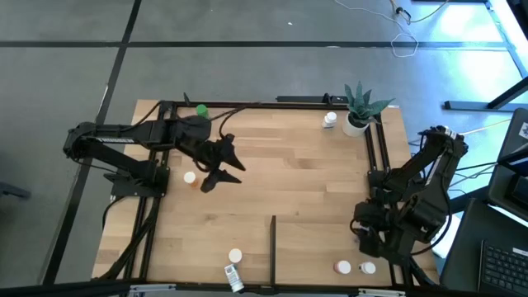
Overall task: Pick and place medicine bottles onto shelf by color
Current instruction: Put the middle orange pill bottle onto the shelf
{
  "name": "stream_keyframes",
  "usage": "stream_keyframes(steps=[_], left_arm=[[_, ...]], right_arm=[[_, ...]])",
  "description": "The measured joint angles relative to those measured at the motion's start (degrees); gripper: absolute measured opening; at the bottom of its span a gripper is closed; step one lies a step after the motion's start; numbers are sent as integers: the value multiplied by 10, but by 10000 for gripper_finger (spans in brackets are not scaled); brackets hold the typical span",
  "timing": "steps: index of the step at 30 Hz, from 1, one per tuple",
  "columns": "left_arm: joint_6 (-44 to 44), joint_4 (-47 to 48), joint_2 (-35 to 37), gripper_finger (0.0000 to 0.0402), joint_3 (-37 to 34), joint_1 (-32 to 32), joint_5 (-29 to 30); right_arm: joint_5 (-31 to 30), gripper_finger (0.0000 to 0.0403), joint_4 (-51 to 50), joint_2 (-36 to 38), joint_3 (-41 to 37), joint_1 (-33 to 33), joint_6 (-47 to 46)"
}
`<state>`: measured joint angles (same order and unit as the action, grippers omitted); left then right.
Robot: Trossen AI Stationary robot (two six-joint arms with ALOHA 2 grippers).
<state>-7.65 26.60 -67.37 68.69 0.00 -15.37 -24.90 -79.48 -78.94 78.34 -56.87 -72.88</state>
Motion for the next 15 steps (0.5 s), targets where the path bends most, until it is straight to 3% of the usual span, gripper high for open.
stream_keyframes(steps=[7, 15], left_arm=[[-53, 139, 0, 198, 0, 61, -6], [-103, 176, 0, 198, 0, 135, -8]], right_arm=[[-108, 241, -27, 0, 76, 29, 39], [-182, 241, -27, 0, 132, 68, 116]])
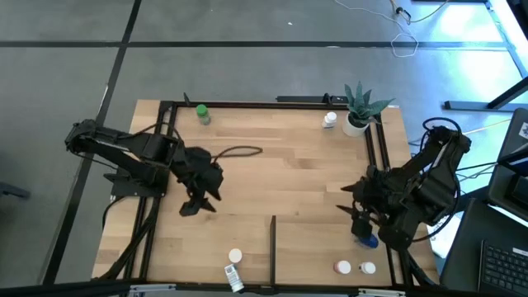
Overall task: Pick and place medicine bottles onto shelf by color
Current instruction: Put the middle orange pill bottle onto the shelf
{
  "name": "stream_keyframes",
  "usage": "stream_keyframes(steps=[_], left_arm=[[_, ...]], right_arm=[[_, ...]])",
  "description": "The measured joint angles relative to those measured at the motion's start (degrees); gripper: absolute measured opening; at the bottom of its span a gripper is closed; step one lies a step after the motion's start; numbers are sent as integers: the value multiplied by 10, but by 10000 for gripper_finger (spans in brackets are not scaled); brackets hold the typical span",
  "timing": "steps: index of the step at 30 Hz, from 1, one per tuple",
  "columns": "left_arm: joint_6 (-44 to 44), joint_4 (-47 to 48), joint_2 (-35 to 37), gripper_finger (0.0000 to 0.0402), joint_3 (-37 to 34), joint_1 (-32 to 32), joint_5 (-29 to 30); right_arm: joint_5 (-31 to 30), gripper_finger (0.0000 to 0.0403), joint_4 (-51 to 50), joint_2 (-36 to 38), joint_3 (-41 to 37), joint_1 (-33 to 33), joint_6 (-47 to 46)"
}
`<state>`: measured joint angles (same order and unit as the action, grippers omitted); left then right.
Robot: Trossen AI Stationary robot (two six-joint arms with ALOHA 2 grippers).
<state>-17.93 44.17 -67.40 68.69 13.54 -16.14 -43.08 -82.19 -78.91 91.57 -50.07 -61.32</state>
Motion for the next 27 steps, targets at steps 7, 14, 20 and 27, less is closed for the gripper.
stream_keyframes(steps=[7, 14, 20, 27], left_arm=[[-23, 21, -2, 198, 0, 52, 6], [-106, 10, -6, 198, 0, 101, 52], [-179, 7, -9, 198, -1, 130, 97], [-208, 30, -10, 198, -1, 131, 152]], right_arm=[[-25, 241, 1, 0, 27, 40, 78], [-24, 241, 1, 0, 30, 76, 105], [-23, 241, 4, 0, 30, 97, 110], [-23, 241, 5, 0, 30, 119, 110]])
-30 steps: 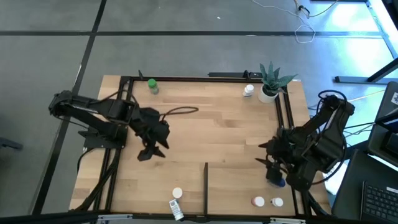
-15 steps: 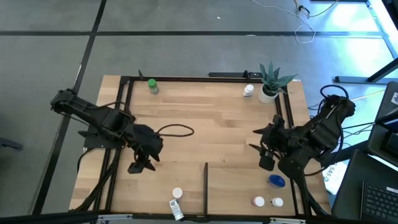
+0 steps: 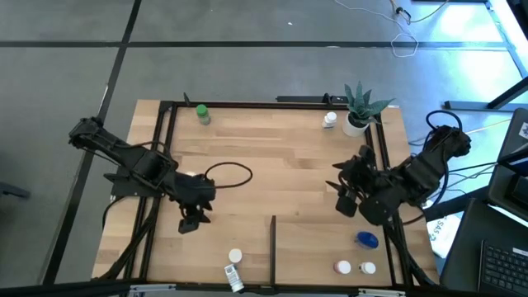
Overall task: Pick and place medicine bottles onto shelf by color
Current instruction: Put the middle orange pill bottle onto the shelf
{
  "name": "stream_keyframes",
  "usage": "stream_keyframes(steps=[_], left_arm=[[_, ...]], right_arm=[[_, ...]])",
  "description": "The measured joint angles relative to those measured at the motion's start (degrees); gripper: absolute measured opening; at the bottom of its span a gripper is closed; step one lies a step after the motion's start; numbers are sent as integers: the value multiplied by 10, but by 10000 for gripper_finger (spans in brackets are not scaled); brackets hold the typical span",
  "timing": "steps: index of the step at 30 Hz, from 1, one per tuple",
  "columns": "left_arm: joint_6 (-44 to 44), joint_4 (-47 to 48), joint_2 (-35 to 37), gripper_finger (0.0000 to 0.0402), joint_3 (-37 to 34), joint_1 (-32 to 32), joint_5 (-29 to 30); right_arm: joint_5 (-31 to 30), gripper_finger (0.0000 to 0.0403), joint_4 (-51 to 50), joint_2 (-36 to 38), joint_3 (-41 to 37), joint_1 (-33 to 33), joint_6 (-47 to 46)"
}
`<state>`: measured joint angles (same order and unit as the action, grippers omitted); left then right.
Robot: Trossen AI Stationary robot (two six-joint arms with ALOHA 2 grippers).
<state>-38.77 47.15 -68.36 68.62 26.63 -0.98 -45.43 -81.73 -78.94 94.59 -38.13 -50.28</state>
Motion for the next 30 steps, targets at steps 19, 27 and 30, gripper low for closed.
stream_keyframes(steps=[19, 27, 30], left_arm=[[-91, 195, 21, 198, 1, -205, 51], [-42, 192, 25, 198, 27, -378, 104], [-34, 191, 24, 198, 46, -461, 122]], right_arm=[[50, 241, 1, 0, 0, 61, -2], [50, 241, 7, 0, 0, 65, -2], [47, 241, 14, 0, 0, 65, -2]])
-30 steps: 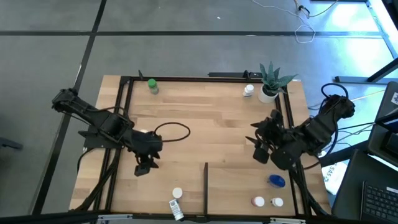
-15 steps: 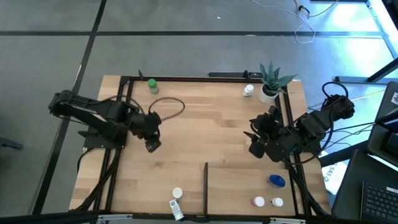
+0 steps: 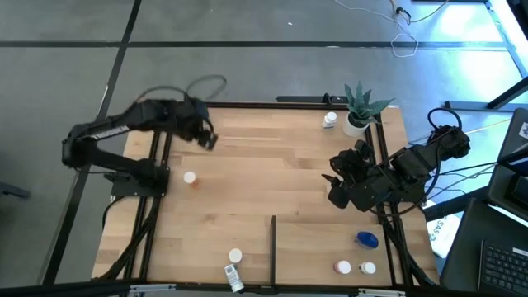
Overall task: Pick and place medicine bottles onto shelf by color
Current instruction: Put the middle orange pill bottle onto the shelf
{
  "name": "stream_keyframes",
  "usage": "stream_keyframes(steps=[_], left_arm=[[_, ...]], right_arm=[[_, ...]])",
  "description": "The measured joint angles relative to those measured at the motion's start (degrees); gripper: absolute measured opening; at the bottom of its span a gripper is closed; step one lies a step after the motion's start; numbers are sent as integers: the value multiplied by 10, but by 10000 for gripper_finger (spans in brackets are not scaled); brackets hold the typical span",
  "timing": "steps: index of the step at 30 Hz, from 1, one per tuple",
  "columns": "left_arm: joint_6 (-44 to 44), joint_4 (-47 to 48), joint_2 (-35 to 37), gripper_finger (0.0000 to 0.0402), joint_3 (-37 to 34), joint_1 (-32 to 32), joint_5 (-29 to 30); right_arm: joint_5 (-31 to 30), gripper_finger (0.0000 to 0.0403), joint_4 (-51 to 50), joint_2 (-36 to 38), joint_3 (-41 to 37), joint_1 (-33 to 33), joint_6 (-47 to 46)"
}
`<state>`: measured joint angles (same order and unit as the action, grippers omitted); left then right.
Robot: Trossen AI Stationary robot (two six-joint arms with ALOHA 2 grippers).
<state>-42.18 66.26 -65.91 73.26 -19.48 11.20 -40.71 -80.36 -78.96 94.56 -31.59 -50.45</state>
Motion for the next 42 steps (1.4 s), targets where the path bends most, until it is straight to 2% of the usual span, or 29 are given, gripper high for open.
stream_keyframes(steps=[5, 9, 12, 16, 19, 21, 24, 27, 30, 37, 42], left_arm=[[60, 0, -5, 198, 10, -147, -47], [104, -4, -27, 198, 10, -235, -54], [138, -3, -44, 198, 10, -274, -72], [198, 50, -57, 198, 10, -289, -148], [264, 125, -57, 198, 10, -274, -158], [275, 180, -57, 198, 10, -252, -158], [245, 236, -57, 198, 10, -216, -160], [201, 235, -53, 198, 7, -173, -169], [184, 237, -45, 198, 0, -129, -189], [119, 239, -47, 198, -21, -26, -152], [73, 237, -46, 198, -21, 37, -153]], right_arm=[[-1, 241, 0, 0, 0, 0, 0], [-2, 241, 0, 0, 0, 4, 0], [0, 241, 0, 0, 0, 10, 0], [42, 241, 8, 0, 0, 22, 15], [54, 241, 14, 0, 0, 30, 27], [57, 241, 17, 0, 0, 34, 34], [58, 241, 18, 0, 0, 42, 45], [68, 241, 19, 0, 0, 50, 71], [101, 241, 31, 0, 0, 60, 117], [199, 241, 77, 0, 0, 99, 233], [307, 241, 141, 0, 0, 139, 329]])
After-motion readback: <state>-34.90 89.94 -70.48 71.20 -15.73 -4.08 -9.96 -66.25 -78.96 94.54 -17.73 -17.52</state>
